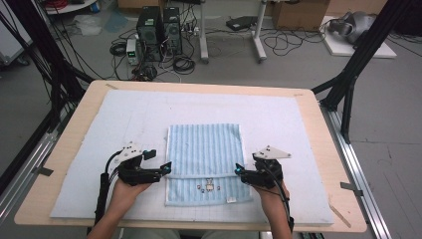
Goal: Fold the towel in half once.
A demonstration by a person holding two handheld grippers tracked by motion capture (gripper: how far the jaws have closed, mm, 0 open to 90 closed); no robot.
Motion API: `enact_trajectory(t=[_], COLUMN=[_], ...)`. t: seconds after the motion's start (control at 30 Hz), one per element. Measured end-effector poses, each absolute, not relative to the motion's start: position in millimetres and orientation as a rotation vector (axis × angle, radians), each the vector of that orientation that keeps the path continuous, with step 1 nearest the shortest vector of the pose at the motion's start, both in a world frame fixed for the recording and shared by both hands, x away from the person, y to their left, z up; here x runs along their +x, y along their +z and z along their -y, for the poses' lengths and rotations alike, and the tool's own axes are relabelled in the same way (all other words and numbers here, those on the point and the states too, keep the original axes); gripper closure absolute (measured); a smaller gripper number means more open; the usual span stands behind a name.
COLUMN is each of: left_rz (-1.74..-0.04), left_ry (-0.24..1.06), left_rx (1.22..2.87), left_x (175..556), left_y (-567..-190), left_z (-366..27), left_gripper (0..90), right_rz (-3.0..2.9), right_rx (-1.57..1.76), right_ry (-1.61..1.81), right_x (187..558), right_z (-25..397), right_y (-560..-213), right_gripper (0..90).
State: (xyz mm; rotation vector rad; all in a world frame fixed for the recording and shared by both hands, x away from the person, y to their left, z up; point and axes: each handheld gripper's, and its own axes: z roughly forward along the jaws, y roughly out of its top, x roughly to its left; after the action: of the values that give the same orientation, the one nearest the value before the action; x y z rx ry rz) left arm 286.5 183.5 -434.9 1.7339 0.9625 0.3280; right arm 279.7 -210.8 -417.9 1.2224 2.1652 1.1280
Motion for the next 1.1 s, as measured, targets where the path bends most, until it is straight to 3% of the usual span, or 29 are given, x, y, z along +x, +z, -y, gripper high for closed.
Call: enact_trajectory(t=[0.1,0.37,0.67,0.83,0.93,1.0,1.03,1.1], left_rz=[-0.957,-0.953,-0.954,-0.961,-0.96,-0.959,-0.961,-0.962], left_ry=[0.321,0.318,0.323,0.321,0.32,0.314,0.317,0.315], left_rx=[1.725,1.721,1.734,1.722,1.723,1.722,1.724,1.724], left_x=[284,281,279,279,279,279,279,279], left_y=[-437,-438,-440,-440,-440,-441,-441,-441], left_z=[-185,-186,-186,-188,-188,-188,-188,-189], left_gripper=[22.7,25.3,26.8,27.2,27.5,27.5,27.6,27.7], right_rz=[-2.182,-2.265,-2.305,-2.263,-2.297,-2.338,-2.338,-2.326], right_rx=[1.214,1.219,1.205,1.183,1.204,1.204,1.192,1.177], right_ry=[1.141,1.062,0.989,1.042,1.059,1.048,1.026,0.983], right_x=[275,274,276,272,273,274,274,274], right_z=[213,206,201,204,206,203,201,199], right_y=[-419,-433,-438,-433,-435,-439,-440,-439], right_gripper=[51.5,61.6,88.7,88.6,66.2,59.4,60.3,71.3])
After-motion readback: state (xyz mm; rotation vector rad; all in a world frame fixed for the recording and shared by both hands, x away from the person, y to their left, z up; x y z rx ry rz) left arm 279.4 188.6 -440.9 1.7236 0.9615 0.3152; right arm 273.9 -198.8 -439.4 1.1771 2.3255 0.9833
